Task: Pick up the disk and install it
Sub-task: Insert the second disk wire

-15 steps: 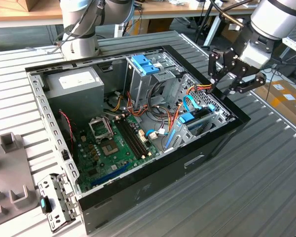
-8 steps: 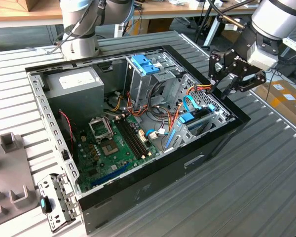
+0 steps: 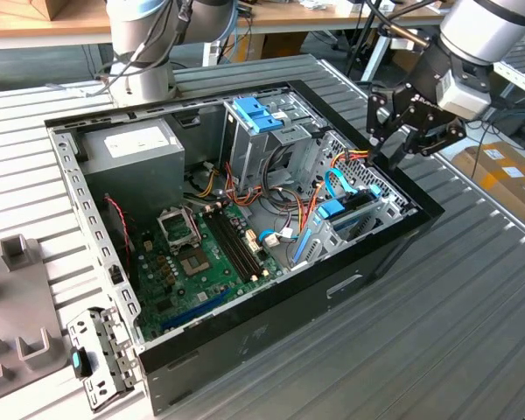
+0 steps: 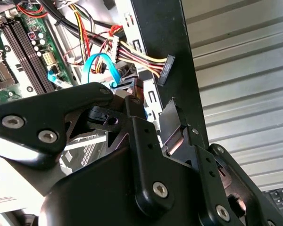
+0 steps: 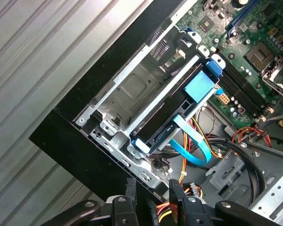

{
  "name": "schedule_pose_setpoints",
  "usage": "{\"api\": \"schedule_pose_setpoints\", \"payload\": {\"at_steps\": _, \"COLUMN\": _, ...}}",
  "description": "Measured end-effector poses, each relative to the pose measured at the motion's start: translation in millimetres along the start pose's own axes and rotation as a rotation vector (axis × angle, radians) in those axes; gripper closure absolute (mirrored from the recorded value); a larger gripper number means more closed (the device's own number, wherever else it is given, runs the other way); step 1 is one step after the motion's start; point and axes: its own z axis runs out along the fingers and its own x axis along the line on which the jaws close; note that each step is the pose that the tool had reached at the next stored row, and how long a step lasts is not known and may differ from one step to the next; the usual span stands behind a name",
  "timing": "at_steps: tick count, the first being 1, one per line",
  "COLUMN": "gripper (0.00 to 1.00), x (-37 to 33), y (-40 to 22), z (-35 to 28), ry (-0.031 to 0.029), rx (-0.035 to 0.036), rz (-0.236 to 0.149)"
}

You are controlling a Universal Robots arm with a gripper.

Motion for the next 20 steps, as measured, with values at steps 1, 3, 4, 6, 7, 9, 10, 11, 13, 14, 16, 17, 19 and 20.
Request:
{"api": "schedule_pose_setpoints", "payload": {"at_steps": 1, "gripper": 0.58, "x": -0.2, "y": -1.2, "z": 0.2, "ry": -0.0003, "rx": -0.0004, "rz": -0.005}}
{"api": "schedule_pose_setpoints", "payload": {"at_steps": 3, "gripper": 0.58, "x": 0.0, "y": -5.2, "z": 0.9, "ry": -0.0013, "rx": -0.0016, "rz": -0.022}}
{"api": "schedule_pose_setpoints", "payload": {"at_steps": 4, "gripper": 0.58, "x": 0.2, "y": -6.7, "z": 1.1, "ry": -0.0017, "rx": -0.0021, "rz": -0.029}}
{"api": "schedule_pose_setpoints", "payload": {"at_steps": 6, "gripper": 0.58, "x": 1.4, "y": -10.6, "z": 1.6, "ry": -0.0026, "rx": -0.0035, "rz": -0.046}}
{"api": "schedule_pose_setpoints", "payload": {"at_steps": 7, "gripper": 0.58, "x": 1.8, "y": -11.9, "z": 1.6, "ry": -0.0029, "rx": -0.0039, "rz": -0.052}}
{"api": "schedule_pose_setpoints", "payload": {"at_steps": 9, "gripper": 0.58, "x": 2.7, "y": -15.0, "z": 2.0, "ry": -0.0039, "rx": -0.0050, "rz": -0.066}}
{"api": "schedule_pose_setpoints", "payload": {"at_steps": 10, "gripper": 0.58, "x": 2.8, "y": -16.5, "z": 2.5, "ry": -0.0048, "rx": -0.0061, "rz": -0.082}}
{"api": "schedule_pose_setpoints", "payload": {"at_steps": 11, "gripper": 0.58, "x": 2.5, "y": -17.4, "z": 3.0, "ry": -0.0054, "rx": -0.0070, "rz": -0.094}}
{"api": "schedule_pose_setpoints", "payload": {"at_steps": 13, "gripper": 0.58, "x": 2.3, "y": -19.8, "z": 3.6, "ry": -0.0066, "rx": -0.0084, "rz": -0.112}}
{"api": "schedule_pose_setpoints", "payload": {"at_steps": 14, "gripper": 0.58, "x": 2.2, "y": -20.6, "z": 3.8, "ry": -0.0068, "rx": -0.0088, "rz": -0.117}}
{"api": "schedule_pose_setpoints", "payload": {"at_steps": 16, "gripper": 0.58, "x": 1.5, "y": -22.8, "z": 4.1, "ry": -0.0074, "rx": -0.0094, "rz": -0.126}}
{"api": "schedule_pose_setpoints", "payload": {"at_steps": 17, "gripper": 0.58, "x": 1.1, "y": -23.6, "z": 4.1, "ry": -0.0075, "rx": -0.0097, "rz": -0.129}}
{"api": "schedule_pose_setpoints", "payload": {"at_steps": 19, "gripper": 0.58, "x": 0.6, "y": -24.6, "z": 4.4, "ry": -0.0079, "rx": -0.0098, "rz": -0.133}}
{"api": "schedule_pose_setpoints", "payload": {"at_steps": 20, "gripper": 0.58, "x": 0.6, "y": -24.7, "z": 4.4, "ry": -0.0079, "rx": -0.0099, "rz": -0.133}}
